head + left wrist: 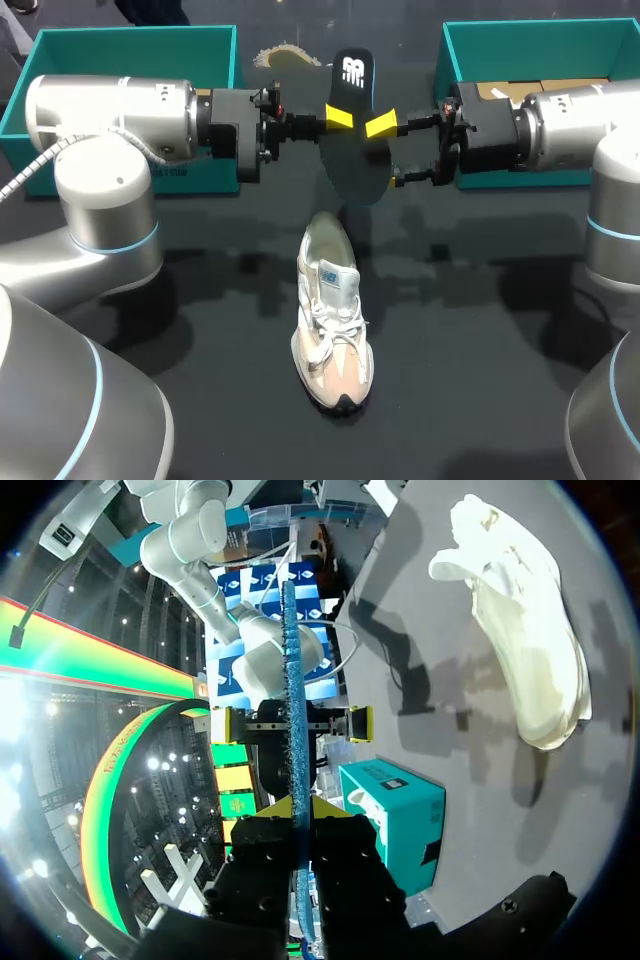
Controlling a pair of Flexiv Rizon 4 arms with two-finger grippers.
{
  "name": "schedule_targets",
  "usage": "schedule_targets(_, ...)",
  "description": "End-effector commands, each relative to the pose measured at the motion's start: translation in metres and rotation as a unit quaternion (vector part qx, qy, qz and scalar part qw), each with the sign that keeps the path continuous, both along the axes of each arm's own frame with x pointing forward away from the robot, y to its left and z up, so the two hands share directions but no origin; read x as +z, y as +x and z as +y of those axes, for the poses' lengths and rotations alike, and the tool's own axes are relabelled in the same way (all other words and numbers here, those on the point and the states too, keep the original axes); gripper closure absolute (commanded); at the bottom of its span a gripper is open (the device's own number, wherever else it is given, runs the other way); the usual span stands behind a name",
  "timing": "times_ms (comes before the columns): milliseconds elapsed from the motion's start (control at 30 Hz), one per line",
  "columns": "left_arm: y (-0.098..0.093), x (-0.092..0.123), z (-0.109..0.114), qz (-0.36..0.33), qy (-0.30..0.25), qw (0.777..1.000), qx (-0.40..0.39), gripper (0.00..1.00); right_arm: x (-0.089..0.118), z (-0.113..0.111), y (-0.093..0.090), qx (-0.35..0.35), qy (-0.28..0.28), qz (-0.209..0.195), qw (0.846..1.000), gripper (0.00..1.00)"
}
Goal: Take the shoe out of the shoebox, open the shoe tongue, remove and reinsert the insole, then place the shoe into the shoebox
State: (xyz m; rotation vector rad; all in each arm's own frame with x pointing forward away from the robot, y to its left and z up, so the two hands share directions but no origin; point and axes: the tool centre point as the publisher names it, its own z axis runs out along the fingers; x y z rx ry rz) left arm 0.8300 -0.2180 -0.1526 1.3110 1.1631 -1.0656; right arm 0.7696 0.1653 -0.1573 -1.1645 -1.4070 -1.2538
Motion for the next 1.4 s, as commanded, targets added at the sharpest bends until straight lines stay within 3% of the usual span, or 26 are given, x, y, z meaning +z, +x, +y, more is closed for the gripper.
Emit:
schedule_targets(33,0.0,-0.001,-0.007,0.001,-0.002,1.0,0.002,1.0,-0.003,0.005,0.0,0.0,0.002,-0.001,1.0,0.27)
schedule_targets(100,0.0,-0.002,-0.009,0.003,-0.002,1.0,0.002,1.0,-0.004,0.006,0.0,0.001,0.004,-0.003,1.0,0.38)
schedule_targets(233,0.001,-0.003,-0.01,0.003,-0.001,1.0,0.003,1.0,-0.006,0.008,0.0,0.002,0.005,-0.004,1.0,0.5)
schedule_targets(667,-0.001,-0.007,-0.011,0.002,-0.006,1.0,-0.004,1.0,-0.008,0.013,0.003,-0.001,0.006,-0.004,1.0,0.54)
schedule_targets(967,-0.003,-0.008,-0.011,0.002,-0.008,1.0,-0.006,1.0,-0.01,0.015,0.003,0.0,0.006,-0.003,1.0,0.65)
schedule_targets(1300,-0.004,-0.009,-0.014,-0.001,-0.01,1.0,-0.004,1.0,-0.01,0.014,0.001,0.0,0.005,-0.001,1.0,0.69)
schedule_targets(1333,-0.004,-0.009,-0.014,-0.001,-0.011,1.0,-0.004,1.0,-0.01,0.014,0.001,-0.001,0.005,-0.001,1.0,0.71)
schedule_targets(1400,-0.004,-0.009,-0.015,-0.002,-0.011,1.0,-0.004,1.0,-0.01,0.014,0.001,-0.002,0.005,-0.001,1.0,0.89)
